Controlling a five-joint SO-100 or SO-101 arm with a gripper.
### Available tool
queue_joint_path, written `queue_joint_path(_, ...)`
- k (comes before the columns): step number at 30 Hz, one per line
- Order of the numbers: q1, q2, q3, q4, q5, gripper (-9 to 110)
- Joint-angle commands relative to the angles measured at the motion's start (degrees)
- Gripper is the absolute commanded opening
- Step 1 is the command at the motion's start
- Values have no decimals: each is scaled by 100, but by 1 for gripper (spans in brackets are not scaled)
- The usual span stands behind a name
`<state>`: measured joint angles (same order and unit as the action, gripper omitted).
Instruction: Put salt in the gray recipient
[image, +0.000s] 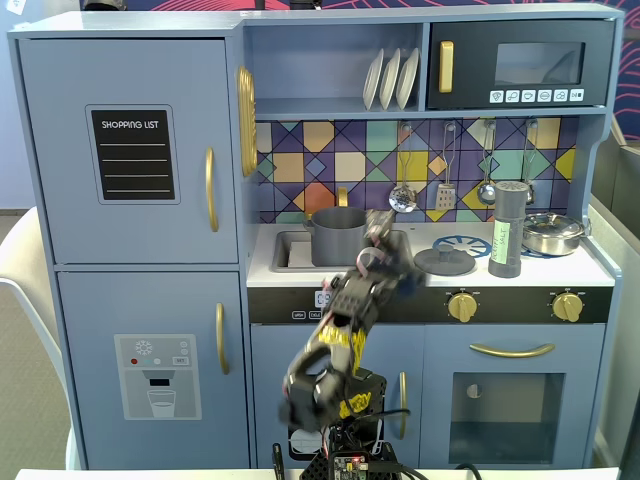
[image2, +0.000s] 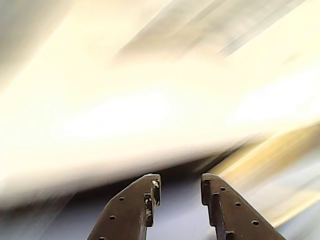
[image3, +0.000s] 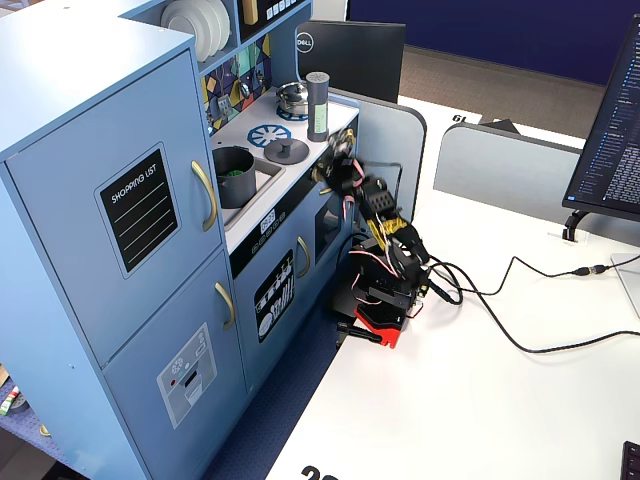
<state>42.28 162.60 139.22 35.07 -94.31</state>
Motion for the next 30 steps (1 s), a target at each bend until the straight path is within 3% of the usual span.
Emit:
queue_joint_path(1, 782, -967, -1318, -756, 492, 17)
queue_joint_path(5, 1055, -1345, -1354, -1626, 747, 37)
queue_joint_path(14, 1143, -2830, -1362, -3876, 738, 50)
queue_joint_path(22, 1178, -4342, -2522, -3999, 1046, 53)
queue_joint_path(30, 1055, -5713, -3797, -3981, 1046, 48)
